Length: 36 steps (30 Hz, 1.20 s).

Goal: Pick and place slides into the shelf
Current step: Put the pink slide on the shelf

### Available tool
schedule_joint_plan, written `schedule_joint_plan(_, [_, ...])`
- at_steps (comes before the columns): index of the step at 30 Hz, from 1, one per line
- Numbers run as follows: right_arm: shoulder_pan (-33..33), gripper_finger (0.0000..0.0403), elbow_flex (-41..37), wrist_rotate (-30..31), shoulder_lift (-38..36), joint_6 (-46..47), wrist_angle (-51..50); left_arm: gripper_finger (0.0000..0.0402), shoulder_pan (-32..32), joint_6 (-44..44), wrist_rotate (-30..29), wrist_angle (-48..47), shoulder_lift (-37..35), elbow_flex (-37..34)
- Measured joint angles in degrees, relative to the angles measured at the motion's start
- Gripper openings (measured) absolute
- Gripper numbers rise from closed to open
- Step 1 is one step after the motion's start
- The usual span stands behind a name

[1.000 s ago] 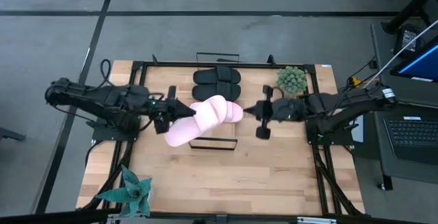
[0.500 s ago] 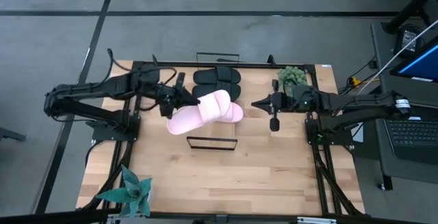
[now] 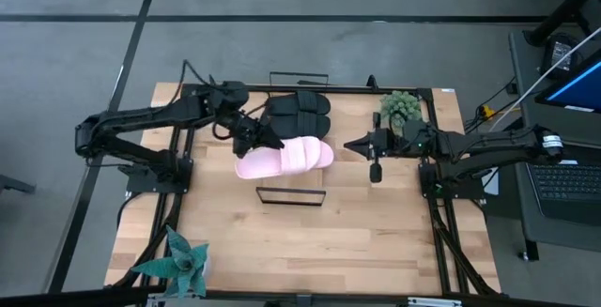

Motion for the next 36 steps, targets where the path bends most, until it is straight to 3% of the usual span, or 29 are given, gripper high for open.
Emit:
schedule_joint_plan(5, [1.6, 0.0003, 0.0, 0.0, 0.0, -0.3, 0.3, 0.0, 0.3, 3.2, 1.7, 0.0, 2.6, 0.0])
schedule_joint_plan(10, [3.0, 0.0004, 0.0, 0.0, 0.0, -0.3, 0.3, 0.0, 0.3, 5.7, 7.9, 0.0, 3.9, 0.0])
schedule_joint_plan(21, [6.3, 0.0004, 0.0, 0.2, 0.0, -0.6, 0.5, 0.0, 3.6, 9.2, 8.6, 2.4, 9.1, 0.0])
schedule_joint_plan(26, [6.7, 0.0008, 0.0, 0.2, 0.2, -0.6, 0.5, 0.0, 4.7, 9.0, 15.7, 2.1, 10.3, 0.0])
schedule_joint_plan(36, [6.7, 0.0009, -0.1, 0.2, 2.5, -0.9, 0.9, 0.0, 4.5, 7.9, 15.6, 2.3, 13.9, 0.1])
